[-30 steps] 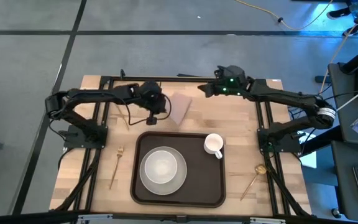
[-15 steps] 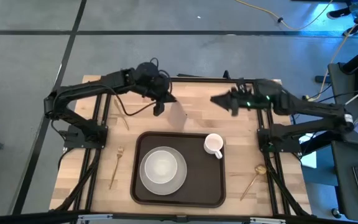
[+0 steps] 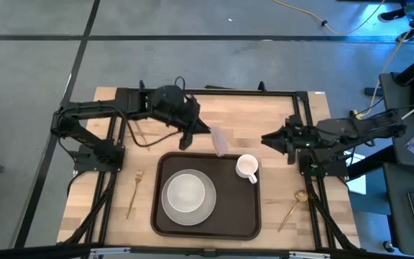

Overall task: Set up tray
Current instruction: Put the brown napkin below the white mug on the brown serving tray

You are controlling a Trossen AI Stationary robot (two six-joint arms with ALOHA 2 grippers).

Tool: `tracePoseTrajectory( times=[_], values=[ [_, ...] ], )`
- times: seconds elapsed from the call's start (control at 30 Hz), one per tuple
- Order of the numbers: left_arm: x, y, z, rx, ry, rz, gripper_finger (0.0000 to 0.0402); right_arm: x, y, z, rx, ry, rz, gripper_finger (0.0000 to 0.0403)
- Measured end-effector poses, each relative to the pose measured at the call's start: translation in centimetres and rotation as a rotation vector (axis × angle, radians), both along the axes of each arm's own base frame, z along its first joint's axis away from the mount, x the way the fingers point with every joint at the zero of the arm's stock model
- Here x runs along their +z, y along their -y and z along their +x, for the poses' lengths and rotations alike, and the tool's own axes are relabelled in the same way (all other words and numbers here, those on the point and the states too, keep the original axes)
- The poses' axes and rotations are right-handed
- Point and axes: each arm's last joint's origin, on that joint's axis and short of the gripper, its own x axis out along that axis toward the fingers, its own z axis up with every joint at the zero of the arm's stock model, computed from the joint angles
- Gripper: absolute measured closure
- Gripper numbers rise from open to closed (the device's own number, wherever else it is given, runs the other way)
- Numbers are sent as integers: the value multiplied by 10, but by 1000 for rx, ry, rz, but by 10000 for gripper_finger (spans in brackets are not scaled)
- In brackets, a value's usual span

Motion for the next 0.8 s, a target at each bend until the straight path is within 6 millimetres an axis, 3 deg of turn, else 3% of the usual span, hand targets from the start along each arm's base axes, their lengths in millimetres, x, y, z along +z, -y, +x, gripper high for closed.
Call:
tracePoseTrajectory(
  times=[0.2, 0.33, 0.57, 0.8],
  values=[
    [-3, 35, 23, 43, 88, -53, 398, 5, 2, -8, 5, 37, 13, 293],
    [-11, 48, 41, 83, 127, -92, 398, 4, 0, -9, 101, 27, 27, 293],
    [-40, 68, 73, 145, 119, -151, 398, 0, -4, -10, 251, -22, 30, 293],
    [-59, 90, 91, 199, 148, -199, 398, -6, -5, -12, 314, -92, 36, 293]
  ],
)
